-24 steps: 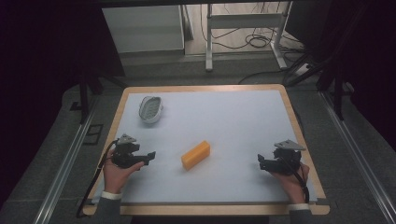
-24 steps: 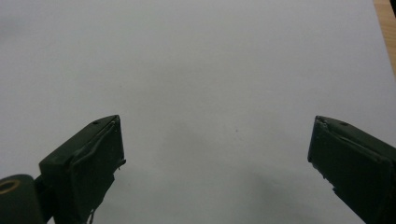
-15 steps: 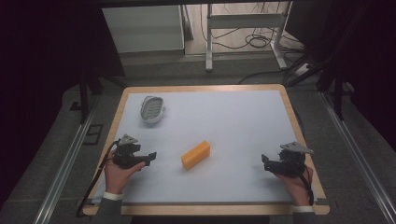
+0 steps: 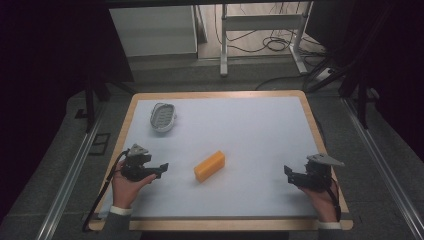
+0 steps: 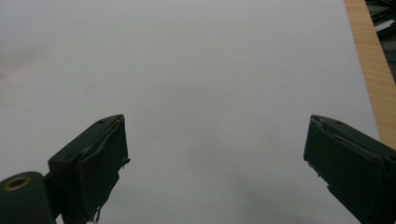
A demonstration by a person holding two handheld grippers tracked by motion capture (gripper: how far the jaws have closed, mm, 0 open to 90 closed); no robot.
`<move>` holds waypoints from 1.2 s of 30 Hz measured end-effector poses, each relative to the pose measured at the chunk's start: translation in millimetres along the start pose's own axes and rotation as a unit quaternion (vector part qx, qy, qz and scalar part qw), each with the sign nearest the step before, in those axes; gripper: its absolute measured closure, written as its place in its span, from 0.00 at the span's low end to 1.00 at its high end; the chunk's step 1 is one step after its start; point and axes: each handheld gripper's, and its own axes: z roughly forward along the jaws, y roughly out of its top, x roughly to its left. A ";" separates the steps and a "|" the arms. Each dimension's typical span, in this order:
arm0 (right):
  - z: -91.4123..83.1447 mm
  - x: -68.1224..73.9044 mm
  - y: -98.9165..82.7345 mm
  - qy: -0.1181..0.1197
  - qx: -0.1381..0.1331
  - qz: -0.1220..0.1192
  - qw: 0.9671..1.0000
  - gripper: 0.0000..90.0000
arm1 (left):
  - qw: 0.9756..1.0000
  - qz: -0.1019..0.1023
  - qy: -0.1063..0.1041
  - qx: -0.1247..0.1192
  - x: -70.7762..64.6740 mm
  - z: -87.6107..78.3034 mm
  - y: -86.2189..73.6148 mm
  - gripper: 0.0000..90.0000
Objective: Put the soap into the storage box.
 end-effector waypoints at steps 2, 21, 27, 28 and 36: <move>-0.5 -2.5 -2.0 -0.001 0.000 0.004 1.000 0.07 | 1.000 0.009 0.003 0.017 -1.9 1.8 2.0 0.23; -7.1 -8.0 -3.1 -0.016 -0.009 0.008 1.000 0.07 | 0.999 0.050 0.005 0.001 -9.3 -28.5 36.6 0.22; -8.7 -7.7 -4.0 -0.017 -0.010 0.007 1.000 0.07 | 0.997 0.074 0.000 -0.003 -21.6 -35.7 50.9 0.22; -9.2 -8.0 -4.1 -0.017 -0.011 0.009 1.000 0.07 | 0.997 0.078 0.000 -0.004 -23.5 -36.5 52.9 0.22; -9.3 -8.3 -4.3 -0.018 -0.012 0.010 1.000 0.08 | 0.995 0.099 -0.007 0.004 -37.1 -33.6 63.8 0.21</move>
